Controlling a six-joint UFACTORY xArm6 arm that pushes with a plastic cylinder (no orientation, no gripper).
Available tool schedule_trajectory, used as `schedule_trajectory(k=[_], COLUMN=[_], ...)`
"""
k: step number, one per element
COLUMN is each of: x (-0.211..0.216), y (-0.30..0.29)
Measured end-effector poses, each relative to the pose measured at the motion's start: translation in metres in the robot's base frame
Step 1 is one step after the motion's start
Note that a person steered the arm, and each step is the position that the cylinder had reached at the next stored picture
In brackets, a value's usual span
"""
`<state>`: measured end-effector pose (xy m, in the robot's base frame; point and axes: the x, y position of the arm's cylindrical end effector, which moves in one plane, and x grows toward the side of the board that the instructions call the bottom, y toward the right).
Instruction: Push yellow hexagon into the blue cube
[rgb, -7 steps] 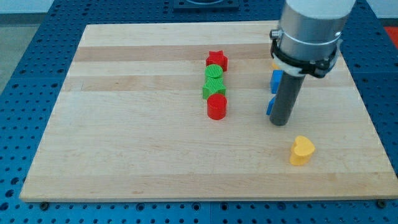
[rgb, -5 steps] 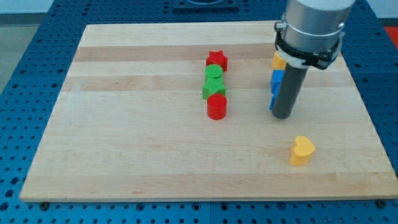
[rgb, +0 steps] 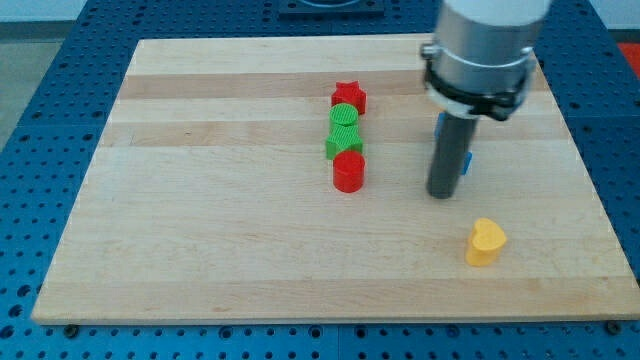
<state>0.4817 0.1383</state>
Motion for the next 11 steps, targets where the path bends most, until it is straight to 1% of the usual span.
schedule_trajectory(k=[1, 2, 3, 4, 7, 8, 10, 11], x=[-0.005, -0.012, -0.051, -0.12, -0.172, -0.178, -0.158, -0.157], y=[0.059, 0.089, 0.08, 0.067, 0.067, 0.067, 0.064, 0.064])
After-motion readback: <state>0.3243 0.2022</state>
